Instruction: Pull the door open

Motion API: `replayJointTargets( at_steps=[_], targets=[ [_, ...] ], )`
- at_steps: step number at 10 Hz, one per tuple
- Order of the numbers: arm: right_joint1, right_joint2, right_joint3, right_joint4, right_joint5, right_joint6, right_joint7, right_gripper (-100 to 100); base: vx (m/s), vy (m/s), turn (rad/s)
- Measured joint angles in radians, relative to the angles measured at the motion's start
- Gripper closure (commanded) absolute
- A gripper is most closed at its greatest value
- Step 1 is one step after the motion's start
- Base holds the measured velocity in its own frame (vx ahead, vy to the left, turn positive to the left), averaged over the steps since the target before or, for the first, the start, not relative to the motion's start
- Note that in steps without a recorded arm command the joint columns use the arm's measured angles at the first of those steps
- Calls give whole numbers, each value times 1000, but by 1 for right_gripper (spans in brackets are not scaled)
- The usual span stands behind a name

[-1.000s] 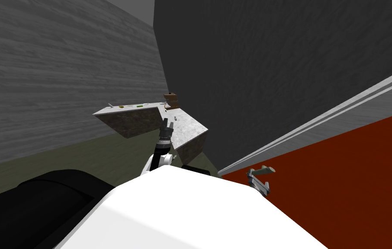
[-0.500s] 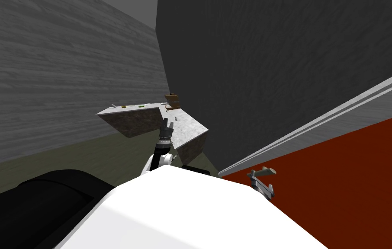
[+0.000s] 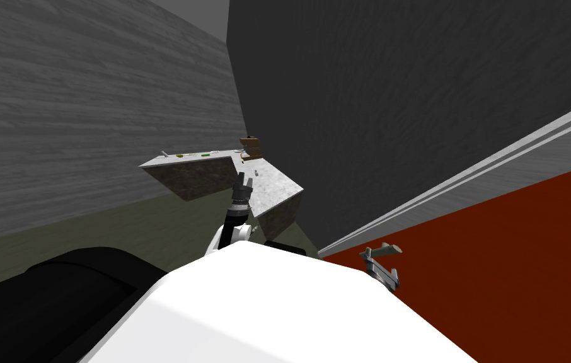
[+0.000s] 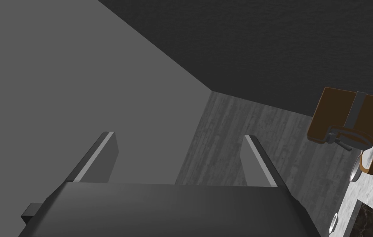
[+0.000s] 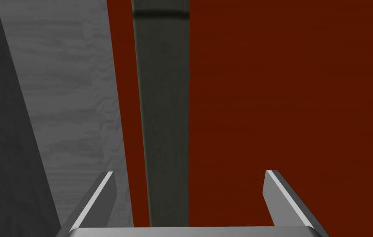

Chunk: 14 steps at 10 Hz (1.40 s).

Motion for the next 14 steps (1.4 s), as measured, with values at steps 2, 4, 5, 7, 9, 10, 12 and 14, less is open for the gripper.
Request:
replayJointTargets(
  at_steps=[2,4,5,7,9,10,12,14],
  targets=[
    [0,0,0,0,0,0,0,-100,-3,4,-11],
    [-11,-20,15,21,12,-4,-26,-100,4,-5,14],
    [-12,-23,17,24,13,-5,-31,-100,-7,9,-26],
    [-12,-23,17,24,14,-4,-32,-100,-3,3,-10],
    [-14,-26,20,27,15,-5,-36,-100,-2,3,-9],
    [-14,-27,20,27,16,-5,-36,-100,0,0,0],
    [-14,-27,20,27,16,-5,-36,-100,5,-6,18],
    [-14,-27,20,27,16,-5,-36,-100,-3,4,-12]
  ],
)
